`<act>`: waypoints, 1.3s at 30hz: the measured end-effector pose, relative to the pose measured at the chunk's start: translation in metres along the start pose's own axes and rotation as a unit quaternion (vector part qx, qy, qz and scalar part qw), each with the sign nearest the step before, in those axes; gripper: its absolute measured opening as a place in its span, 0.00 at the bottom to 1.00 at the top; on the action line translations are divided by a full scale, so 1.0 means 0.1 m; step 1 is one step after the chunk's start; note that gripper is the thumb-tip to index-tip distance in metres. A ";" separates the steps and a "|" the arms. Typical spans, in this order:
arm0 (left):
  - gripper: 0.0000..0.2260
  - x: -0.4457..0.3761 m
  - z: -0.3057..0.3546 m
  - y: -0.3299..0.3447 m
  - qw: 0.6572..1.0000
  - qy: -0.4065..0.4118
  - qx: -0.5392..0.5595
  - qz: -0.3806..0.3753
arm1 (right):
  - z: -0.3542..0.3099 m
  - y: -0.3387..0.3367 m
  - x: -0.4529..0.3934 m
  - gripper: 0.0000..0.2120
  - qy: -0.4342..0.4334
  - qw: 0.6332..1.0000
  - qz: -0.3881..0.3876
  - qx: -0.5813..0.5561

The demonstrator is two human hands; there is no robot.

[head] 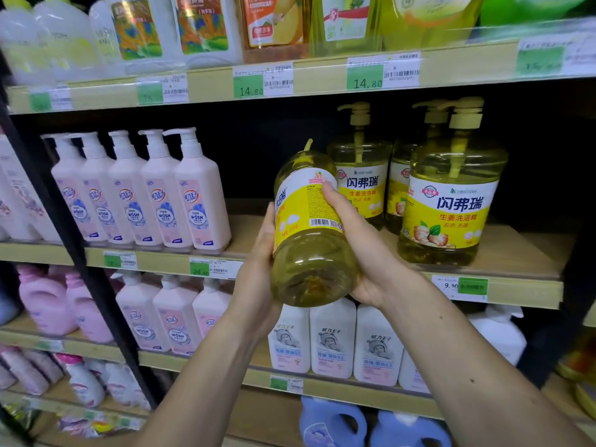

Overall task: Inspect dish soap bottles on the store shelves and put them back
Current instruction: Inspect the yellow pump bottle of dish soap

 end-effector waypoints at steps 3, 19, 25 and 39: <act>0.20 0.04 0.10 0.03 0.998 0.040 -0.039 0.021 | -0.07 0.02 0.02 0.29 0.025 1.000 -0.015 0.002; 0.17 0.05 0.12 0.01 0.997 0.007 -0.062 0.050 | 0.00 -0.04 0.04 0.30 0.114 0.991 0.068 -0.018; 0.19 0.09 0.19 0.03 0.992 -0.002 -0.113 0.052 | -0.09 -0.01 0.06 0.29 0.080 0.995 0.061 -0.006; 0.17 0.24 0.19 0.11 0.975 -0.057 -0.198 -0.085 | -0.03 -0.21 0.09 0.32 -0.083 0.990 0.107 0.043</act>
Point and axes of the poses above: each hand's wrist, its own x-axis away from the middle knuckle, its own y-axis out of the palm, z = x × y, the point moved 7 cm from there along -x, towards the middle knuckle, and after that the axes turned 12 degrees about z, right-handed, at the moved point
